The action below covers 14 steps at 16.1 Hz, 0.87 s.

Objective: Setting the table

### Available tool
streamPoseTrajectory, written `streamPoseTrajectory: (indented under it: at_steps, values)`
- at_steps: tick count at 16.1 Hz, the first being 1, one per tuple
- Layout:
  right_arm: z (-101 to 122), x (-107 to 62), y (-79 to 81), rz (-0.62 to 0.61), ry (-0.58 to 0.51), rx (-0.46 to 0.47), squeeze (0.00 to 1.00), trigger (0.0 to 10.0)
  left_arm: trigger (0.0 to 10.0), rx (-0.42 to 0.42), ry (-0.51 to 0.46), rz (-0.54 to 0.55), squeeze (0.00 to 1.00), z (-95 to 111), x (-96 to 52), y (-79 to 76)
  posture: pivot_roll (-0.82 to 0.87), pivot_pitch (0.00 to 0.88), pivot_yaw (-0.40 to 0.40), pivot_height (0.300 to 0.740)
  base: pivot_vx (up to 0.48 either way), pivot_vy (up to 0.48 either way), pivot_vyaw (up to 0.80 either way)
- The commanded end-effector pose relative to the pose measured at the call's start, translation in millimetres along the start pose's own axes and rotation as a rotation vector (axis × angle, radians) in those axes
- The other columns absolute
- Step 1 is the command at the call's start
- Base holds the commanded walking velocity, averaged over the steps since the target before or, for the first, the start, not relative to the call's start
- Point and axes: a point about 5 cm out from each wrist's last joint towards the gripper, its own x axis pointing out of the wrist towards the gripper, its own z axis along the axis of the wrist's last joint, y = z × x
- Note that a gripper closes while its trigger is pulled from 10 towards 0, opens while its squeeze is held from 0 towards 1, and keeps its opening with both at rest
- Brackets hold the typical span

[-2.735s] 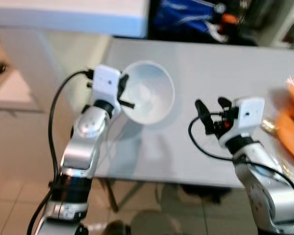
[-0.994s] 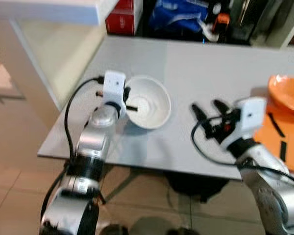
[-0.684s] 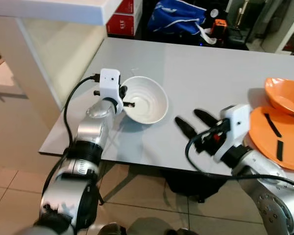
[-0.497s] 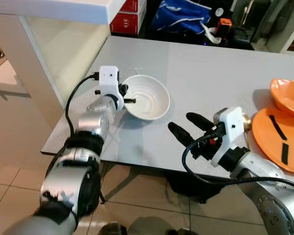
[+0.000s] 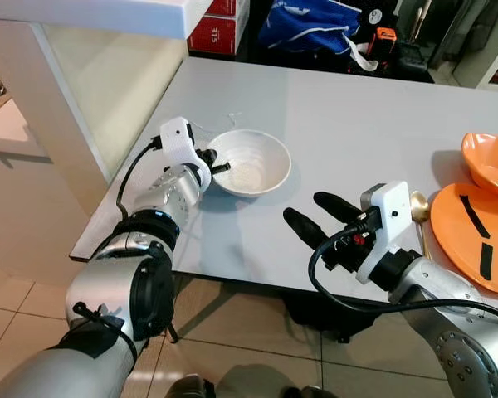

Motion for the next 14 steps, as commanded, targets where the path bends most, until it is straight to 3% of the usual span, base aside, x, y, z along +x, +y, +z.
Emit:
streamPoseTrajectory:
  at_steps: [1,4,9,14]
  values:
    - [3,-2.9,0.6,-0.006,-0.007,-0.003,0.00,10.0,10.0,0.000,-0.037,-0.002,1.00,13,0.7,-4.1,-0.05,0.058,-0.016,0.740,0.000,0.000,0.00]
    - [4,-2.7,-0.5,-0.010,-0.011,0.000,0.00,10.0,10.0,-0.036,-0.078,0.005,1.00,19,0.6,-2.2,-0.05,0.062,-0.016,0.740,0.000,0.000,0.00]
    - [4,-1.3,-1.1,-0.012,-0.013,0.002,0.00,10.0,10.0,-0.049,-0.051,0.021,1.00,9,0.4,2.1,-0.05,0.056,-0.021,0.740,0.000,0.000,0.00]
    - [4,0.1,-1.9,-0.007,-0.007,-0.002,0.00,10.0,10.0,0.083,-0.042,0.057,1.00,5,-0.5,9.3,-0.05,0.052,-0.027,0.740,0.000,0.000,0.00]
